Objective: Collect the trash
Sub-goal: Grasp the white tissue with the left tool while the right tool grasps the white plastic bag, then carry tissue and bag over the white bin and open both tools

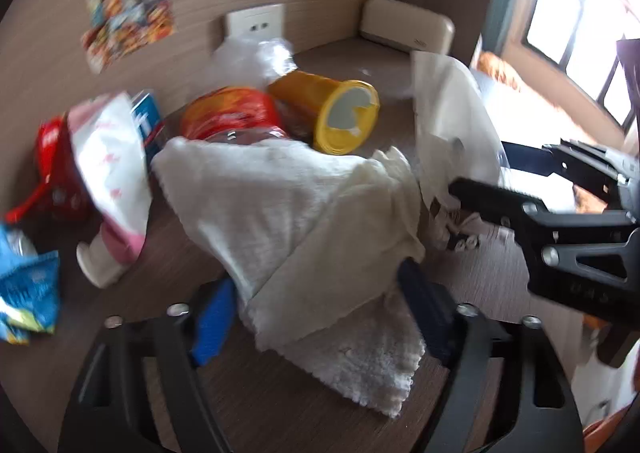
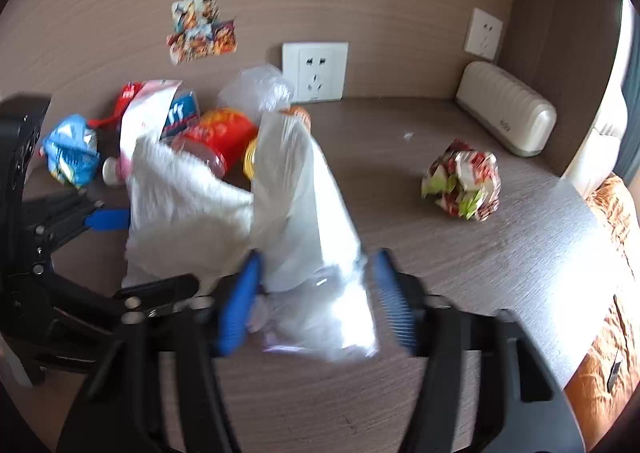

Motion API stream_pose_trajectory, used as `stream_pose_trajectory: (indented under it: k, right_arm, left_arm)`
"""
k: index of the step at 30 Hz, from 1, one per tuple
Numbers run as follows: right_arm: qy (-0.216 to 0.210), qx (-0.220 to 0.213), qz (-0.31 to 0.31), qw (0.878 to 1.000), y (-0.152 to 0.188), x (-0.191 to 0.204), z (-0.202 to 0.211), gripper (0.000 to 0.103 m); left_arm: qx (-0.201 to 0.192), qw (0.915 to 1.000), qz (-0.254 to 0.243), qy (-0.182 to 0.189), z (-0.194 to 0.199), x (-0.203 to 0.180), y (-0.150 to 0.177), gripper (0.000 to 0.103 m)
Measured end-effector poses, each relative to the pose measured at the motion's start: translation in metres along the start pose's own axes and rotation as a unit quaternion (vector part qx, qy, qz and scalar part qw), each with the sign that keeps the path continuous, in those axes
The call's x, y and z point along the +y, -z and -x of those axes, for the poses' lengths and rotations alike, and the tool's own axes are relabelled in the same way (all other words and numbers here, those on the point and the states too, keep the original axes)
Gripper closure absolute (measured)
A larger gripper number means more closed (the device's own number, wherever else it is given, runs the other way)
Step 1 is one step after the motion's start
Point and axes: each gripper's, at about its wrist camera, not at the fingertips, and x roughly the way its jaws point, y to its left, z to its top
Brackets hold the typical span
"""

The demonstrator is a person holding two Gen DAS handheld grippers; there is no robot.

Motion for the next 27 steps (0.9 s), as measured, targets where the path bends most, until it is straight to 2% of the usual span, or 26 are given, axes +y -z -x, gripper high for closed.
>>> stream_pose_trajectory:
  k: [1,2,4,5,7,15,20,27]
  right_arm:
    - [0.003,-0.001,-0.003,1.000,0.002,-0.002,0.001,0.059]
    - [0.003,-0.001,-0.005,1.000,0.003,-0.004,0.001,0.063]
    - [0.001,0.001,-0.013,1.000,0.006,-0.010,0.001,0.065]
    - [0.002,0.000,-0.018,1.000,0.007,-0.014,0.002,0.066]
    - [0.000,-0.005,-0.027,1.000,0.008,-0.019,0.006,0.067]
    - [-0.013,-0.056,-0.043,0.997,0.002,-0.042,0.055,0.068]
    - [-0.013,-0.088,-0.048,0.995,-0.003,-0.060,0.097,0.069]
    - [0.006,-0.126,-0.067,0.990,0.005,-0.095,0.156,0.070]
  left_arm:
    - [-0.002,1.0000,-0.009,0.001,-0.001,-0.006,-0.001,0.054]
    - [-0.005,0.9999,-0.013,0.006,-0.001,-0.014,-0.002,0.060]
    - [-0.009,0.9997,-0.021,0.006,0.000,-0.025,-0.002,0.086]
    - [-0.010,0.9996,-0.025,0.003,0.001,-0.031,-0.002,0.089]
    - [-0.021,0.9993,-0.030,-0.011,0.003,-0.044,-0.004,0.091]
    - [-0.063,0.9979,0.006,0.018,0.051,-0.064,-0.022,0.091]
    - [-0.095,0.9954,-0.006,0.011,0.086,-0.080,-0.033,0.091]
    - [-0.136,0.9896,-0.037,0.029,0.122,-0.133,-0.053,0.091]
